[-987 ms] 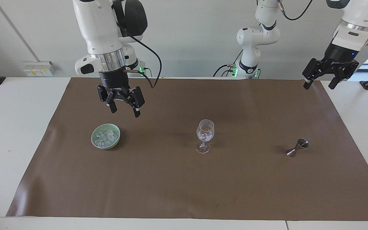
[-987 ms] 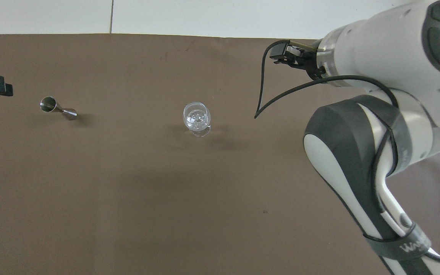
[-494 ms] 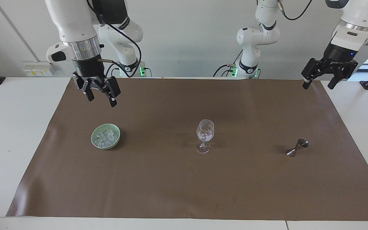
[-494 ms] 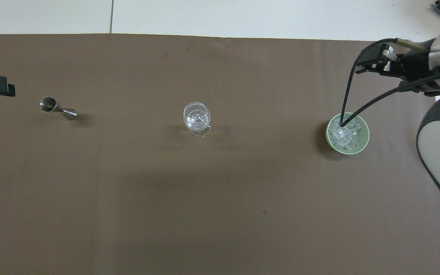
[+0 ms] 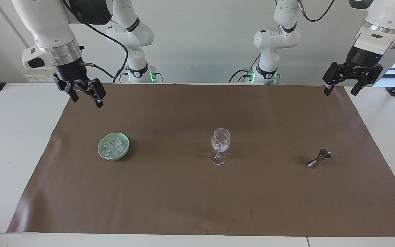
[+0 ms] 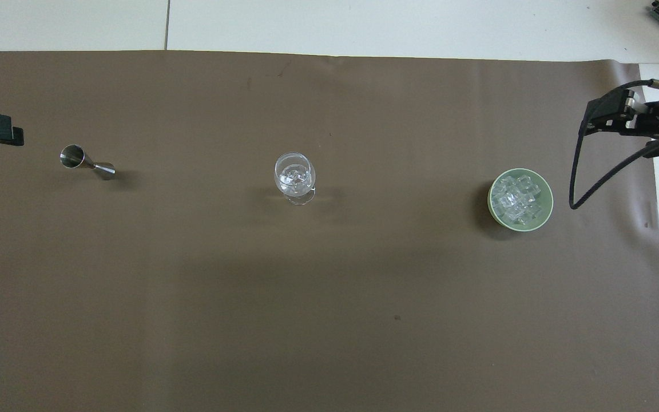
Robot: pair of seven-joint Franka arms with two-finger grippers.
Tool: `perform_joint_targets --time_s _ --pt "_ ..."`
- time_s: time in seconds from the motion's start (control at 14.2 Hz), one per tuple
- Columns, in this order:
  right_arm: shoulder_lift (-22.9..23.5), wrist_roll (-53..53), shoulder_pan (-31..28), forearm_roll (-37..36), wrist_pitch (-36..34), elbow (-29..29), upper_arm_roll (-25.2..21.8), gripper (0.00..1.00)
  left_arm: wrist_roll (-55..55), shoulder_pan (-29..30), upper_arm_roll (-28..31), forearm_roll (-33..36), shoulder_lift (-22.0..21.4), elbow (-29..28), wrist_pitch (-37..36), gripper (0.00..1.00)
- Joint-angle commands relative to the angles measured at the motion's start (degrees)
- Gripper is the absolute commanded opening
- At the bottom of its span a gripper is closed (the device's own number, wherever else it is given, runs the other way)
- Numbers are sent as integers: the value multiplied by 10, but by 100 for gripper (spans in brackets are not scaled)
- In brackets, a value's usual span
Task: Pour wine and add ice with both arms
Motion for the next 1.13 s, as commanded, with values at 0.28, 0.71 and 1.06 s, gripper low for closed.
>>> perform_joint_targets --time_s 0.28,0.71,1.06 --pt "-56 -77 -11 12 11 -86 -24 100 28 -8 7 9 -9 -10 -36 100" --pt "-58 -77 -10 12 12 -97 -23 100 35 -9 9 52 -8 -3 -80 100" --pt "-54 -75 -3 11 5 -91 -12 100 50 -7 10 51 -7 19 -135 100"
